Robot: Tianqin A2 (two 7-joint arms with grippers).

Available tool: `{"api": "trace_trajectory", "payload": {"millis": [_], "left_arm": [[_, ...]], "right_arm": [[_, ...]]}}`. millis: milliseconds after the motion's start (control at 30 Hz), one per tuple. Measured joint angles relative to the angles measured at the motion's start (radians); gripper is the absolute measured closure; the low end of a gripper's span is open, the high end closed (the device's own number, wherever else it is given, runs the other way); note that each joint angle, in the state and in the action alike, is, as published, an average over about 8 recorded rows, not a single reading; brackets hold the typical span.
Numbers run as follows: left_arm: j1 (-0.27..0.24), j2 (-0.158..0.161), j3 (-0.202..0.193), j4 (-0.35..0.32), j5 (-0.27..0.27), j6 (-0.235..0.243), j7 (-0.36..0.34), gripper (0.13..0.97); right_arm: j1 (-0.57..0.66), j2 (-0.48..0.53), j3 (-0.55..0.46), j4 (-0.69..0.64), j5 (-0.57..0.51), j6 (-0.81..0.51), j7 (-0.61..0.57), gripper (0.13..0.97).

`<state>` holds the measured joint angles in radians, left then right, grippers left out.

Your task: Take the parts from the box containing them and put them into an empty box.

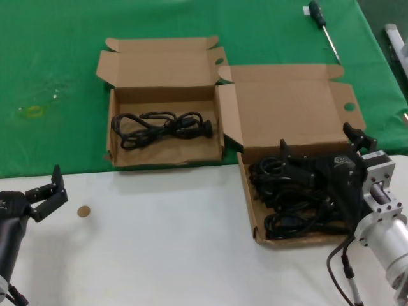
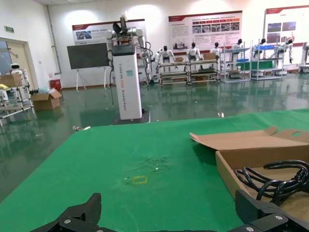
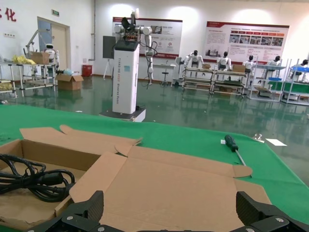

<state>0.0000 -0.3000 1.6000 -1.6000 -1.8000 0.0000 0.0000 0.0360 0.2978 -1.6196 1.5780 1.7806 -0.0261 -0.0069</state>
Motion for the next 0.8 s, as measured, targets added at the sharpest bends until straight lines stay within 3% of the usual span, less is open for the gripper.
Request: {"api": "trace_trajectory", "payload": {"millis": [800], "left_arm": [[0.000,0.000,0.000,0.000,0.000,0.000,0.000,0.132]], "right_arm": [[0.000,0.000,0.000,0.000,0.000,0.000,0.000,0.129]]}}
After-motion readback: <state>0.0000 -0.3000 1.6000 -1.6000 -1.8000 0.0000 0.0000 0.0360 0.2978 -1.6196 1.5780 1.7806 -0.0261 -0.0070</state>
